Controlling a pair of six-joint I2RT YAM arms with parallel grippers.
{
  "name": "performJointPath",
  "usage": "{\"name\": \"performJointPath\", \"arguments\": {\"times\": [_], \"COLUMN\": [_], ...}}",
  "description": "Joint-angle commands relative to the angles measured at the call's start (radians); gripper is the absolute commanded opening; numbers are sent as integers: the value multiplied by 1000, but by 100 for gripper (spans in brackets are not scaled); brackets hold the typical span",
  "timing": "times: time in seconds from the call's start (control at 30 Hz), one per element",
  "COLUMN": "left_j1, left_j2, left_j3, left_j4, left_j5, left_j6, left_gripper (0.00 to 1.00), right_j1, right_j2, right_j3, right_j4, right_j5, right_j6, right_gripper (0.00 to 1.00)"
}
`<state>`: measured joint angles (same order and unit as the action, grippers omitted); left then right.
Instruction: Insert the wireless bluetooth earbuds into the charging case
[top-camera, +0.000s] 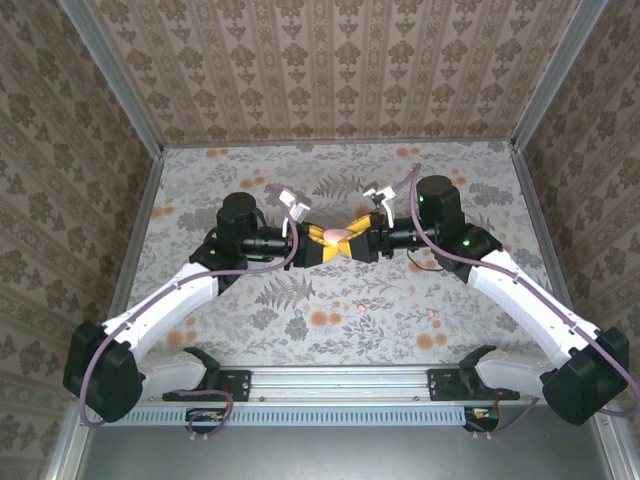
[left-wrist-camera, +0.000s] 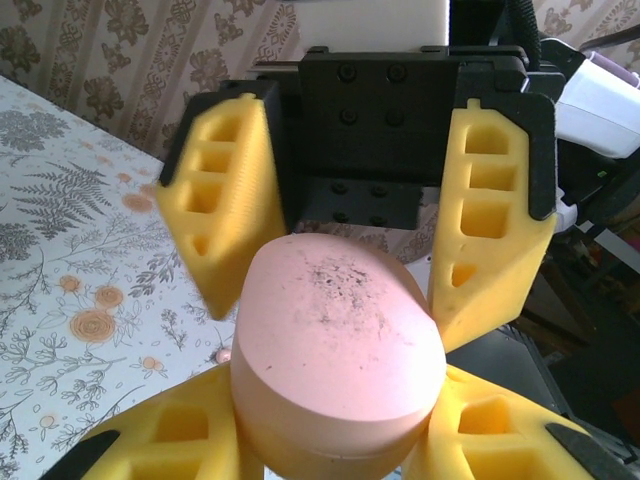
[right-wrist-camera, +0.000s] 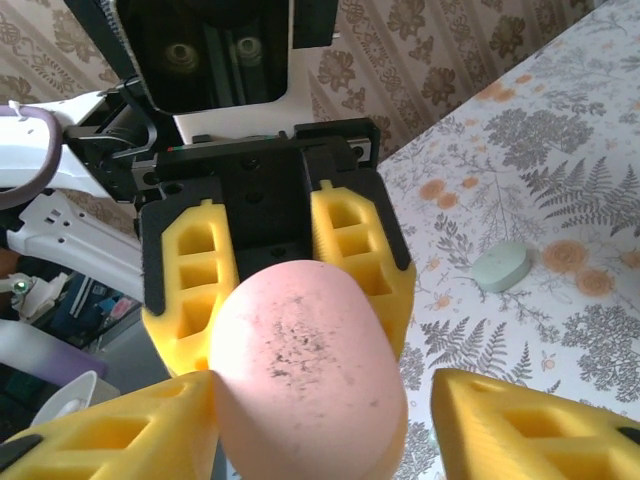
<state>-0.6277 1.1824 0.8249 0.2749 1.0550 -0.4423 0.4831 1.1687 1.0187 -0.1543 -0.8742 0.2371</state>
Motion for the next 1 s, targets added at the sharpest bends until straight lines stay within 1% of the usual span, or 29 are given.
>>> {"name": "performJointPath", "arguments": {"times": [0.0, 0.13, 0.3, 0.5, 0.67, 0.77, 0.97], "left_j1": [-6, -7, -10, -10, -9, -8, -9], "left_j2": [4, 15, 16, 0, 2, 12, 23], "left_j3": [21, 27, 34, 29, 20, 16, 16], "left_j4": [21, 20, 20, 20, 19, 23, 38], "left_j5": [66, 69, 65, 50, 42, 45, 52], "left_j6": [5, 15, 18, 26, 35, 35, 29], "left_gripper": [0, 0, 0, 0, 0, 0, 0], "right_j1": [-1, -2, -5, -10, -21, -27, -41], "right_j2": [22, 50, 63, 77, 83, 82, 99], "right_j3": [33, 53, 69, 86, 89, 86, 94], "right_j4": [-18, -11, -32, -66, -61, -48, -31], "right_j5": [23, 44, 163, 270, 326, 355, 372], "right_j6": [-15, 3, 5, 1, 28, 39, 52], "right_gripper": [52, 52, 56, 59, 62, 62, 62]}}
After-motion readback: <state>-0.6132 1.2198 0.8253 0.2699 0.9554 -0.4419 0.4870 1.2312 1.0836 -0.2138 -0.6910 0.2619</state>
